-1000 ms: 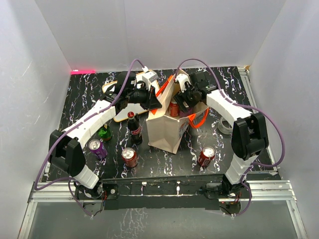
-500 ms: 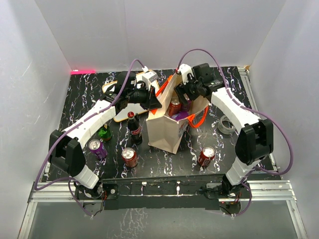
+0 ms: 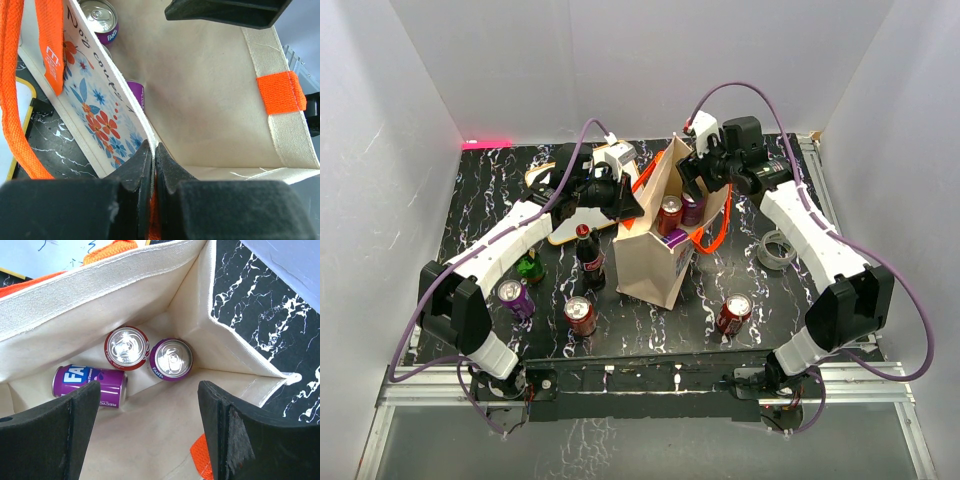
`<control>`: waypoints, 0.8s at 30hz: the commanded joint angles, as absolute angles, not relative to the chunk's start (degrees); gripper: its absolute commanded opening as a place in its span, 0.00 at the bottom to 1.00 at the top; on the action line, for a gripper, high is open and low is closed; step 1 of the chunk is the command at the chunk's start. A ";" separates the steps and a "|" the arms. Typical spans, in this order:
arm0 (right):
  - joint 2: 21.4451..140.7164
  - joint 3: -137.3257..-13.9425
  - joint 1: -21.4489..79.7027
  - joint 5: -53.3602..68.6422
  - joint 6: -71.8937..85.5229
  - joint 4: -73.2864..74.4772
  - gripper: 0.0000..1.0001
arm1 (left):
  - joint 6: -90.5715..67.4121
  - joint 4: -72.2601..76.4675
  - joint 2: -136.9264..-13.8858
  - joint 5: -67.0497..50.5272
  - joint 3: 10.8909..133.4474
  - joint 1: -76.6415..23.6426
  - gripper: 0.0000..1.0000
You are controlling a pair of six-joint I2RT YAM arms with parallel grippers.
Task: Place the beverage into the canvas bag
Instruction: Place the drink in the canvas bag, then pick up the drink from the center of the board.
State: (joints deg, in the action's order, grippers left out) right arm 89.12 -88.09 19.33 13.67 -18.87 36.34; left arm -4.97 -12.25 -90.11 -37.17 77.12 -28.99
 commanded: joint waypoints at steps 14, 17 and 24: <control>75.88 -83.93 18.97 23.31 -22.73 38.07 0.82 | -6.14 -12.34 -87.45 -38.98 77.26 -29.19 0.00; 70.77 -81.01 18.94 26.44 -26.85 40.84 0.82 | -6.23 -12.47 -87.30 -38.57 77.43 -29.18 0.00; 60.48 -72.42 17.11 34.52 -36.84 52.00 0.82 | -5.64 -13.10 -87.18 -37.56 78.14 -29.16 0.00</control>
State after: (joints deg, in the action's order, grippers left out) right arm 64.29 -76.64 18.57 28.75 -29.82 45.06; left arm -6.00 -12.19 -90.11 -36.42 77.12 -28.99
